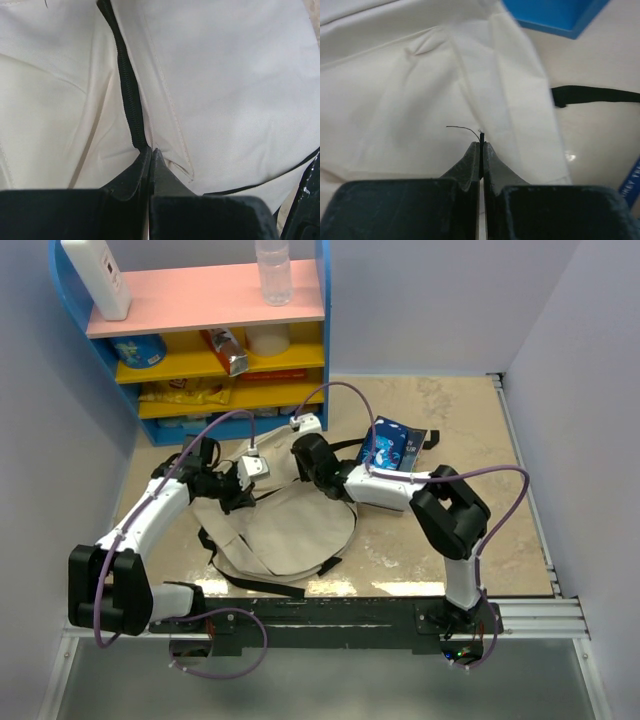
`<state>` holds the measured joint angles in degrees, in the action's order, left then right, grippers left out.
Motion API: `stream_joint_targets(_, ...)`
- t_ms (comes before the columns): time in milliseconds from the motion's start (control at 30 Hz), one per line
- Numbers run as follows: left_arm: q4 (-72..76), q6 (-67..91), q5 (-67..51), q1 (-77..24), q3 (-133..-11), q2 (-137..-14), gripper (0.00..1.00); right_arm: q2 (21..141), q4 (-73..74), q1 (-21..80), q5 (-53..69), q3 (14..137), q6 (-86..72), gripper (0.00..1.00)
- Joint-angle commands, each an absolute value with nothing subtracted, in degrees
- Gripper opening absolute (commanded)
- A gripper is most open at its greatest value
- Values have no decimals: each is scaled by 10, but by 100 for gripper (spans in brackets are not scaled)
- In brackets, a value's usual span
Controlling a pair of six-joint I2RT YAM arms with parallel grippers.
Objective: Pack the student bag
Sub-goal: Zip the student bag at the center of the board.
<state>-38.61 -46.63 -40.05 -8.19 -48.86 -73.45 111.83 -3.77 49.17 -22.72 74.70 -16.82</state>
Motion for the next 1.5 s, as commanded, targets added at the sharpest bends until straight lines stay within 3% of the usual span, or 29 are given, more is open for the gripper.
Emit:
stream_joint_targets(0, -445, -499, -396, -67, -513, -717, 0, 1113, -33, 447, -366, 780, -152, 0)
stream_joint_targets(433, -439, -498, -383, -66, -515, -720, 0, 1148, -2, 426, -399, 831, -157, 0)
stream_joint_targets(467, -439, -497, -382, -66, -515, -720, 0, 1141, -2, 426, -396, 837, -157, 6)
stream_joint_targets(533, -431, -494, -374, -67, -512, -722, 0, 1129, 11, 425, -368, 835, -160, 32)
stream_joint_targets(567, -427, -491, -372, -66, -513, -722, 0, 1110, 16, 425, -360, 830, -163, 55)
stream_joint_targets(667, -410, -474, -363, -66, -512, -723, 11, 1079, 32, 426, -335, 810, -188, 76)
stream_joint_targets(700, -403, -465, -365, -66, -513, -725, 15, 1054, 30, 426, -327, 801, -198, 77)
stream_joint_targets(733, -400, -459, -365, -66, -517, -725, 28, 1041, 27, 426, -317, 790, -201, 77)
stream_joint_targets(767, -393, -449, -366, -66, -519, -726, 33, 1029, 21, 426, -298, 768, -201, 76)
stream_joint_targets(900, -375, -410, -382, -82, -547, -742, 41, 968, 12, 441, -271, 709, -216, 71)
stream_joint_targets(1033, -363, -381, -395, -112, -591, -772, 49, 905, -11, 451, -245, 650, -213, 60)
stream_joint_targets(1467, -211, -280, -345, -205, -628, -913, 53, 787, -18, 454, -209, 519, -214, 45)
